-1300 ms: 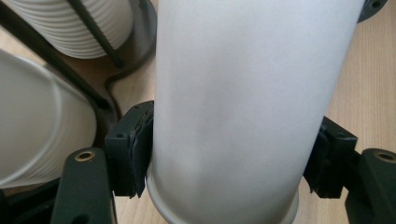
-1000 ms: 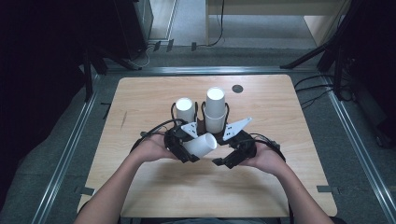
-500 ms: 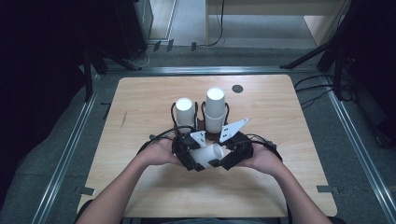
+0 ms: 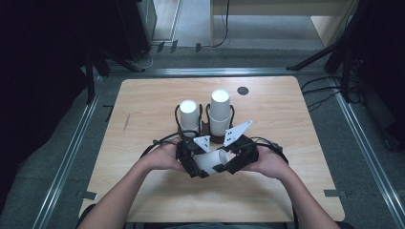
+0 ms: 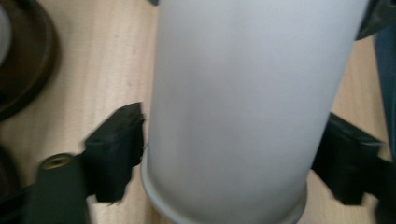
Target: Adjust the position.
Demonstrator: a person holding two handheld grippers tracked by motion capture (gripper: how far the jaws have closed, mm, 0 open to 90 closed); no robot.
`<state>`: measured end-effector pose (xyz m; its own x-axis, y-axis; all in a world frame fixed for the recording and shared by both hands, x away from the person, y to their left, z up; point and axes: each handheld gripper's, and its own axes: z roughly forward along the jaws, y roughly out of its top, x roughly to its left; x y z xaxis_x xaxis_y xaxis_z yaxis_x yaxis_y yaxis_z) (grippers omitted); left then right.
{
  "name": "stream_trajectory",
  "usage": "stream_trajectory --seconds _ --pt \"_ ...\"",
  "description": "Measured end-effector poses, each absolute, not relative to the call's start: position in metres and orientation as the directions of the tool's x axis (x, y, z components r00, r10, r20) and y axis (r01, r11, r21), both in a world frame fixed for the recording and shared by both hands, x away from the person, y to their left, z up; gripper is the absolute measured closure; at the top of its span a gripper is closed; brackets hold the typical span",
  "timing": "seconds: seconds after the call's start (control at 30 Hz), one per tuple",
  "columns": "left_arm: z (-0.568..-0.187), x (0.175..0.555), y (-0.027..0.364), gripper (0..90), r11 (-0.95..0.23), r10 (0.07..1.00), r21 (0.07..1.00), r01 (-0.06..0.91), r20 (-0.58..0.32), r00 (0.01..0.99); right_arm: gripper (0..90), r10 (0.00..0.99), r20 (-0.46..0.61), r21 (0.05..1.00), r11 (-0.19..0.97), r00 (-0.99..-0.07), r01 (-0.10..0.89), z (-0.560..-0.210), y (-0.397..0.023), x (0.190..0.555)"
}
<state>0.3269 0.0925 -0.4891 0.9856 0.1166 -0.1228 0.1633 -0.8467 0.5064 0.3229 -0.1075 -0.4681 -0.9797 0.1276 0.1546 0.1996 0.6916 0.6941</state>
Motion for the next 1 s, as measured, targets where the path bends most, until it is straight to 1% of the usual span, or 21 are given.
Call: stream_trajectory --seconds 0.07,0.1,0.17,0.23,0.43,0.57,0.73,1.0 --pt "-0.488 0.328 0.093 10.0 -0.840 0.130 0.513 0.176 -0.123 0.984 33.4 0.142 0.159 0.696 0.685 -0.977 0.213 -0.467 -0.110 0.324" --pt "-0.487 0.329 0.095 7.8 -0.826 0.154 0.530 0.193 -0.118 0.981 33.4 0.148 0.157 0.700 0.680 -0.976 0.216 -0.466 -0.111 0.324" --pt "-0.486 0.330 0.098 5.7 -0.802 0.184 0.554 0.222 -0.123 0.975 33.3 0.159 0.158 0.702 0.676 -0.975 0.224 -0.465 -0.114 0.325" --pt "-0.484 0.330 0.100 3.1 -0.793 0.197 0.566 0.228 -0.117 0.973 33.2 0.169 0.158 0.702 0.674 -0.973 0.231 -0.465 -0.117 0.327" --pt "-0.479 0.331 0.107 2.3 -0.748 0.218 0.615 0.248 -0.125 0.968 33.1 0.192 0.153 0.716 0.654 -0.969 0.243 -0.463 -0.124 0.330" --pt "-0.476 0.331 0.110 1.5 -0.727 0.234 0.639 0.251 -0.113 0.966 33.0 0.199 0.149 0.723 0.647 -0.969 0.244 -0.462 -0.126 0.331" --pt "-0.475 0.330 0.112 1.0 -0.680 0.250 0.680 0.275 -0.138 0.958 33.0 0.203 0.155 0.729 0.637 -0.967 0.251 -0.460 -0.129 0.331" --pt "-0.479 0.328 0.111 1.1 -0.659 0.248 0.700 0.274 -0.142 0.958 33.0 0.187 0.169 0.753 0.609 -0.968 0.249 -0.452 -0.129 0.330"
